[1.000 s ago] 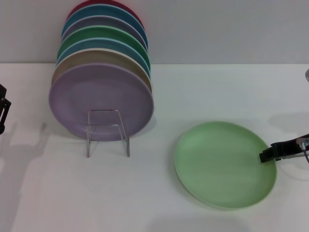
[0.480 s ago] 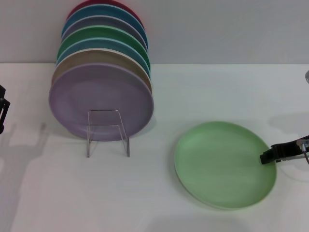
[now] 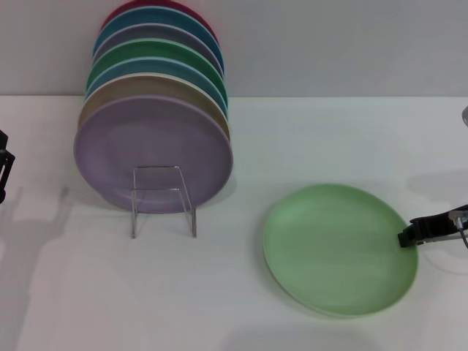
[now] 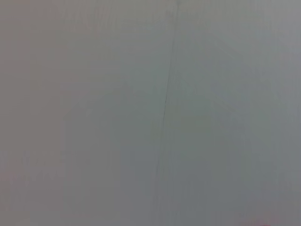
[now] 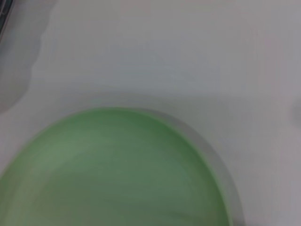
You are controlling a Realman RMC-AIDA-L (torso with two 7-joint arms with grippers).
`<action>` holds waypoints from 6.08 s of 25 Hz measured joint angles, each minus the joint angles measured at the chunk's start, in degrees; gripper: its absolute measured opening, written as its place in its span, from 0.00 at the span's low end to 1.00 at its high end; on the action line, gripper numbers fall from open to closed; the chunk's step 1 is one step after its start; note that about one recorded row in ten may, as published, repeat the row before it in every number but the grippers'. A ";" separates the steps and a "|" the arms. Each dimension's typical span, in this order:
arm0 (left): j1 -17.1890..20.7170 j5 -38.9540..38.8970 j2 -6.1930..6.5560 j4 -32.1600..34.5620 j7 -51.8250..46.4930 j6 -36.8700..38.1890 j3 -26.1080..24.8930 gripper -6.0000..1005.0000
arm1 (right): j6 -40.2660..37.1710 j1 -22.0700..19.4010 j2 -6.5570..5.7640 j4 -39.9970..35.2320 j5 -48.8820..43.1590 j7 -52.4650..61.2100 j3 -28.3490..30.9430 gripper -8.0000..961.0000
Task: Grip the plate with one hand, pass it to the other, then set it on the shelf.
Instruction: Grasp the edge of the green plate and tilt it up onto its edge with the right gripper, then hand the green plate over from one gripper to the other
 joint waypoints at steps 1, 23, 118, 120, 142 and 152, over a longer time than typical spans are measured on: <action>0.00 0.00 0.00 0.00 0.00 -0.02 -0.02 0.77 | 0.03 0.11 0.00 0.00 0.00 0.00 0.00 0.13; -0.23 0.00 -0.01 -0.03 0.00 -0.08 -0.11 0.77 | -2.39 -3.84 0.18 12.06 0.67 -0.88 -0.77 0.03; 2.80 0.62 -0.18 -0.91 -2.77 10.07 18.73 0.76 | -154.36 -18.24 1.05 -34.47 9.80 10.15 -67.83 0.03; 2.76 0.62 -0.26 -1.12 -2.16 9.67 20.23 0.76 | -155.50 -19.96 1.06 -32.66 11.51 7.46 -71.29 0.03; 2.58 0.62 -0.36 -7.67 12.87 2.41 27.19 0.76 | -163.29 -21.76 1.13 -21.40 33.83 -24.70 -101.21 0.03; 1.23 0.62 -0.32 -8.36 12.64 -1.59 27.71 0.76 | -162.10 -20.13 1.14 -18.79 35.17 -34.17 -103.22 0.03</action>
